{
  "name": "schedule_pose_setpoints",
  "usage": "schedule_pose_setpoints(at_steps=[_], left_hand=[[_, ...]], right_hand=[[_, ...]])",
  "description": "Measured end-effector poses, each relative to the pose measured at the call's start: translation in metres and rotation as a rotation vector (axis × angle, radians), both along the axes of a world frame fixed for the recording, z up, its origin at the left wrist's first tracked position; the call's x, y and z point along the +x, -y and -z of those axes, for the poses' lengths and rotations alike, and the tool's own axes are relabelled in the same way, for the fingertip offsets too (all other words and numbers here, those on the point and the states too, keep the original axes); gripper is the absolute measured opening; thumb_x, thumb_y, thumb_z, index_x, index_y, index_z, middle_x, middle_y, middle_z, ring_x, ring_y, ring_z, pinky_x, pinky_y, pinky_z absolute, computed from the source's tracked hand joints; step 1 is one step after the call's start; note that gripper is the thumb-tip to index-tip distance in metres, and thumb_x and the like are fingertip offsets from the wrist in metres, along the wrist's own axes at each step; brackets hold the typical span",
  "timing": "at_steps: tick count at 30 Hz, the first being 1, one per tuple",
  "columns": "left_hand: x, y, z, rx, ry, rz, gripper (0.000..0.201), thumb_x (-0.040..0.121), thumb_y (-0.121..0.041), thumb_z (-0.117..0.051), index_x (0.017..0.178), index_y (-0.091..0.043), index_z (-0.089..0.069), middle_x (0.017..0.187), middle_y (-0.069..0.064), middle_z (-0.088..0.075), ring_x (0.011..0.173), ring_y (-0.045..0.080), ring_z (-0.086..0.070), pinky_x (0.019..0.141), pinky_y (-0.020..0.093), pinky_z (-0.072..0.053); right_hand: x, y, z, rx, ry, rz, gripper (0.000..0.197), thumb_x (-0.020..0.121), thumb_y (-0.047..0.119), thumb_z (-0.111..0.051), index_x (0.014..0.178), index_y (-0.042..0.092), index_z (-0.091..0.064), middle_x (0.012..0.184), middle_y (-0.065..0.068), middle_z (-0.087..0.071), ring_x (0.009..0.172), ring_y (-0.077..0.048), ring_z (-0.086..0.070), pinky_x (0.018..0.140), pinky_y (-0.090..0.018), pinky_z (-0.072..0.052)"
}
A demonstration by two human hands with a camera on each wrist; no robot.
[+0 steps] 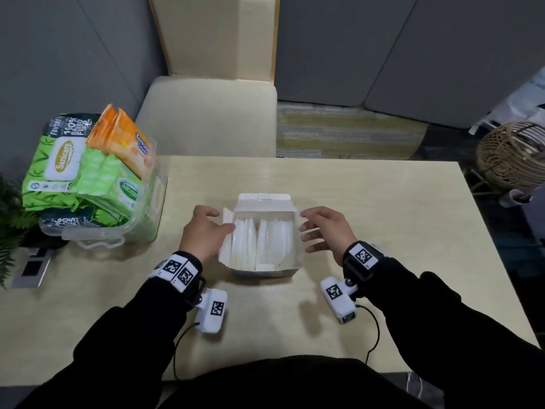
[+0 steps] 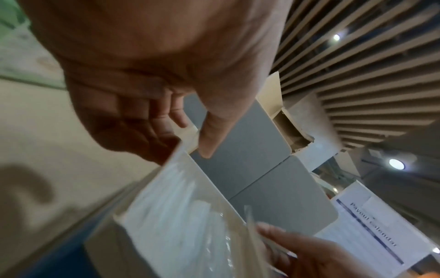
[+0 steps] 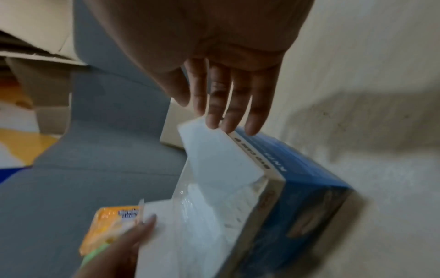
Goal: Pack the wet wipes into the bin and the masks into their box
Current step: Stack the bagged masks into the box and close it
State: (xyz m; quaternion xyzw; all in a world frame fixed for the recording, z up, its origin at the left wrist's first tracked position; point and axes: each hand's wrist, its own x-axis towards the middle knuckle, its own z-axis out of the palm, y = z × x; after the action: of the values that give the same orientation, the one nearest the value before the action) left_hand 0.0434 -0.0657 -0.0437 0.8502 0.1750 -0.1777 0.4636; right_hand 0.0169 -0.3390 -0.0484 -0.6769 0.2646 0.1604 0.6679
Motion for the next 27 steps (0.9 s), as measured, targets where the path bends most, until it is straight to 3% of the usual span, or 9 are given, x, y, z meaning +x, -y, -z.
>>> schedule_pose_setpoints(at_steps=[3, 6, 10, 12, 14, 16, 18, 21, 27], left_hand=[[-0.009, 0.013, 0.004, -0.128, 0.031, -0.007, 0.026, 0.086, -0.035, -0.080, 0.102, -0.027, -0.062, 0.094, 0.000, -0.072, 0.081, 0.020, -0.073, 0.071, 0.042, -0.062], [-0.014, 0.020, 0.011, 0.038, 0.130, 0.155, 0.010, 0.084, -0.028, -0.076, 0.086, -0.032, -0.067, 0.090, -0.013, -0.071, 0.084, 0.010, -0.068, 0.081, 0.036, -0.057], [-0.015, 0.009, 0.020, 0.154, 0.235, 0.381, 0.032, 0.082, -0.002, -0.066, 0.086, -0.034, -0.067, 0.094, -0.016, -0.065, 0.079, 0.003, -0.062, 0.081, 0.027, -0.051], [-0.017, 0.002, 0.023, 0.193, 0.263, 0.455, 0.036, 0.080, -0.003, -0.073, 0.100, -0.031, -0.063, 0.106, -0.010, -0.056, 0.078, 0.008, -0.060, 0.083, 0.029, -0.052], [-0.017, -0.003, 0.026, 0.174, 0.235, 0.377, 0.054, 0.077, -0.008, -0.081, 0.117, -0.032, -0.053, 0.113, -0.007, -0.049, 0.078, 0.011, -0.058, 0.080, 0.029, -0.052], [-0.013, -0.004, 0.030, 0.024, 0.154, 0.228, 0.077, 0.074, -0.009, -0.087, 0.134, -0.032, -0.044, 0.118, -0.006, -0.046, 0.087, 0.013, -0.059, 0.080, 0.027, -0.051], [-0.010, -0.003, 0.033, -0.161, 0.020, 0.156, 0.095, 0.072, -0.009, -0.089, 0.148, -0.032, -0.037, 0.127, -0.006, -0.048, 0.101, 0.016, -0.062, 0.087, 0.034, -0.056], [-0.003, -0.001, 0.038, -0.332, -0.105, 0.134, 0.086, 0.070, -0.007, -0.088, 0.145, -0.026, -0.050, 0.133, -0.005, -0.061, 0.116, 0.019, -0.066, 0.093, 0.038, -0.058], [0.018, -0.001, 0.037, -0.512, -0.186, 0.042, 0.052, 0.069, -0.018, -0.081, 0.120, -0.029, -0.075, 0.118, -0.002, -0.077, 0.120, 0.028, -0.068, 0.112, 0.055, -0.044]], right_hand=[[-0.004, -0.008, 0.009, -0.202, 0.153, -0.122, 0.018, 0.092, 0.009, -0.067, 0.107, 0.018, -0.073, 0.090, -0.012, -0.077, 0.080, -0.020, -0.069, 0.069, -0.035, -0.059], [-0.005, -0.011, 0.012, -0.472, 0.292, -0.365, 0.027, 0.084, 0.021, -0.080, 0.109, 0.026, -0.072, 0.101, 0.009, -0.076, 0.090, -0.012, -0.067, 0.081, -0.021, -0.052], [-0.011, -0.017, 0.012, -0.812, 0.363, -0.784, 0.038, 0.076, 0.041, -0.085, 0.111, 0.033, -0.072, 0.128, 0.009, -0.057, 0.115, -0.017, -0.048, 0.098, -0.028, -0.040], [-0.014, -0.019, 0.013, -0.843, 0.378, -0.791, 0.040, 0.073, 0.044, -0.088, 0.109, 0.034, -0.074, 0.129, 0.007, -0.052, 0.116, -0.018, -0.041, 0.101, -0.027, -0.036], [-0.012, -0.019, 0.011, -0.848, 0.416, -0.721, 0.039, 0.071, 0.047, -0.088, 0.106, 0.036, -0.076, 0.121, 0.007, -0.052, 0.112, -0.017, -0.041, 0.101, -0.031, -0.039], [-0.007, -0.022, 0.007, -0.830, 0.428, -0.743, 0.035, 0.073, 0.050, -0.086, 0.104, 0.036, -0.077, 0.111, 0.006, -0.055, 0.107, -0.018, -0.046, 0.098, -0.036, -0.043], [-0.005, -0.031, 0.004, -0.810, 0.414, -0.871, 0.034, 0.074, 0.052, -0.085, 0.103, 0.036, -0.078, 0.105, 0.005, -0.058, 0.105, -0.020, -0.049, 0.096, -0.039, -0.045], [-0.010, -0.044, 0.006, -0.847, 0.389, -1.022, 0.029, 0.073, 0.048, -0.085, 0.101, 0.042, -0.078, 0.115, 0.009, -0.053, 0.110, -0.017, -0.046, 0.097, -0.040, -0.041], [-0.020, -0.037, 0.012, -0.774, 0.438, -1.013, 0.025, 0.074, 0.043, -0.086, 0.097, 0.048, -0.078, 0.132, 0.014, -0.046, 0.113, -0.008, -0.032, 0.098, -0.037, -0.029]])
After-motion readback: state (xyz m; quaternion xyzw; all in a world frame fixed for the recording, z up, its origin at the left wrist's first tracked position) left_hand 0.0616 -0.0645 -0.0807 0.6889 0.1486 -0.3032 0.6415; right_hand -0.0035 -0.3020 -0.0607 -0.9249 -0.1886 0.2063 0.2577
